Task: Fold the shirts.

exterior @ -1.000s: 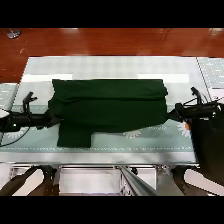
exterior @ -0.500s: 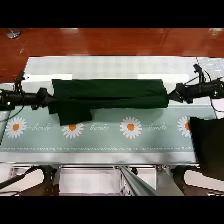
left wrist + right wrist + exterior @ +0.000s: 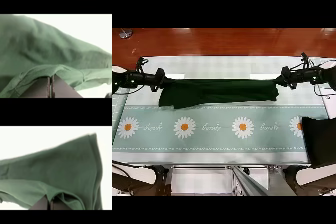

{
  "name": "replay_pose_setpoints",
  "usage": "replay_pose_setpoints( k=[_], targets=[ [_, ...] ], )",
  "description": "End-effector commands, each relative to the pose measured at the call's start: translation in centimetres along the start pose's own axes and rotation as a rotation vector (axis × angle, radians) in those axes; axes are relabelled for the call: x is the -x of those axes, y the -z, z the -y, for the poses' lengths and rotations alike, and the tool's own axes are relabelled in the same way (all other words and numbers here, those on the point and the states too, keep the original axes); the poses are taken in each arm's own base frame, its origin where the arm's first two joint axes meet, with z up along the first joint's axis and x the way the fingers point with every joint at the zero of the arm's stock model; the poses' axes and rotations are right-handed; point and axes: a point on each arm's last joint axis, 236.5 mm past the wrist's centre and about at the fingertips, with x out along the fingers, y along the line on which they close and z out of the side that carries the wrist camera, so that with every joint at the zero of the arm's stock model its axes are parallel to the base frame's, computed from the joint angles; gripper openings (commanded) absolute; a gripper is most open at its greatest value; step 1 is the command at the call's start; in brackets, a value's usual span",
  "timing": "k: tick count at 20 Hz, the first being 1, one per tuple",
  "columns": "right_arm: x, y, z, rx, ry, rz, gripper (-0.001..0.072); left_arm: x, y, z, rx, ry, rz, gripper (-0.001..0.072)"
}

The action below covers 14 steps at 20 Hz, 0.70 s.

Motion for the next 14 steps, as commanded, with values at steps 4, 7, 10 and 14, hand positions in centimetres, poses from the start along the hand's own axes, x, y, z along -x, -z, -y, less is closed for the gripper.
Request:
replay_pose_setpoints(
  k=[4,7,10,14],
  targets=[
    [-2.2,-3.0,0.8,-0.052,0.003,0.04,0.0059,-2.0,-2.3,0.1,0.007,0.014,-0.015,0.0059],
    [-1.6,-3.4,0.5,-0.036,-0.015,0.043,0.062,-1.3,-0.9,0.6,-0.052,0.031,-0.092,0.0702],
    [1.6,-3.5,1.8,-0.021,-0.001,0.0,0.0619,3.4,-0.9,-2.2,-0.04,-0.055,-0.143,0.0701],
    [3.5,0.2,8.4,-0.091,0.21,-0.149,0.0619,9.7,0.2,-8.4,0.013,-0.287,-0.108,0.0701]
  ],
)
